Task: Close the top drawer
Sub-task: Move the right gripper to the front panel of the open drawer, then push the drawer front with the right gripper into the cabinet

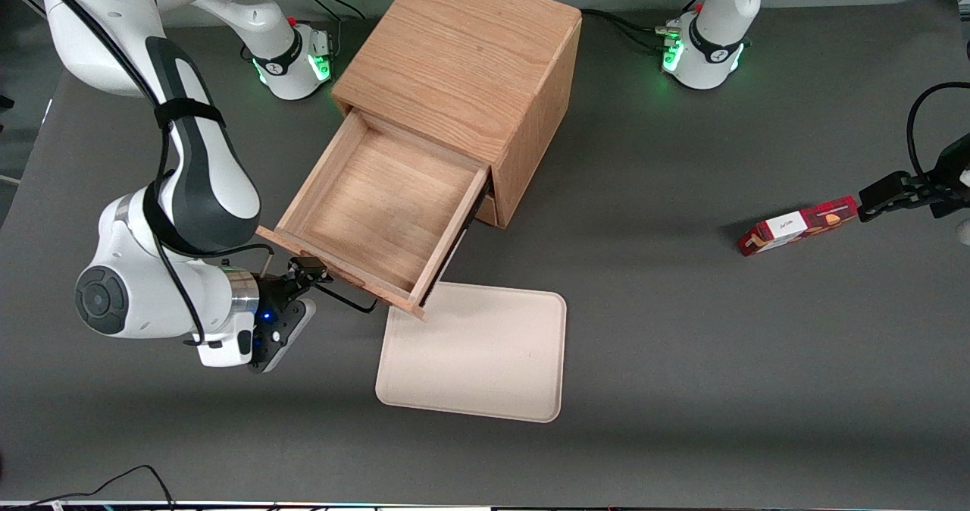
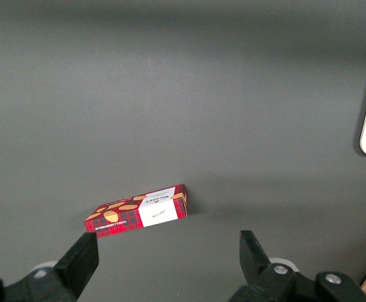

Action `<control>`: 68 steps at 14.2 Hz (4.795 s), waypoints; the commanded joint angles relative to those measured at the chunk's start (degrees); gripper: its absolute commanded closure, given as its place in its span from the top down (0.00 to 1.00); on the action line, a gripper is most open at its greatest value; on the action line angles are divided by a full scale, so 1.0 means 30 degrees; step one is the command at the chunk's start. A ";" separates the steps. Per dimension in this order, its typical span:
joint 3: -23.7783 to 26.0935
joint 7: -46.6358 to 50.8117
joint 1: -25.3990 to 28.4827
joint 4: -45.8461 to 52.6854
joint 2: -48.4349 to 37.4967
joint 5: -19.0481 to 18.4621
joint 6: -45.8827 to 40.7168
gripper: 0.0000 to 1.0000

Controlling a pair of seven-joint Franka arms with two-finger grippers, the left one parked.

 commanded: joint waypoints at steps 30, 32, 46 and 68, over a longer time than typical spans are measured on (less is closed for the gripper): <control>0.2334 -0.0229 0.0973 -0.5454 -0.3422 -0.0171 -0.0002 1.00; 0.2568 -0.0229 0.0973 -0.6070 -0.3862 -0.0171 0.0057 1.00; 0.4880 0.1818 0.0973 -0.8445 -0.5388 -0.0171 0.0848 1.00; 0.6143 0.2994 0.1266 -0.8916 -0.5593 -0.0171 0.1288 1.00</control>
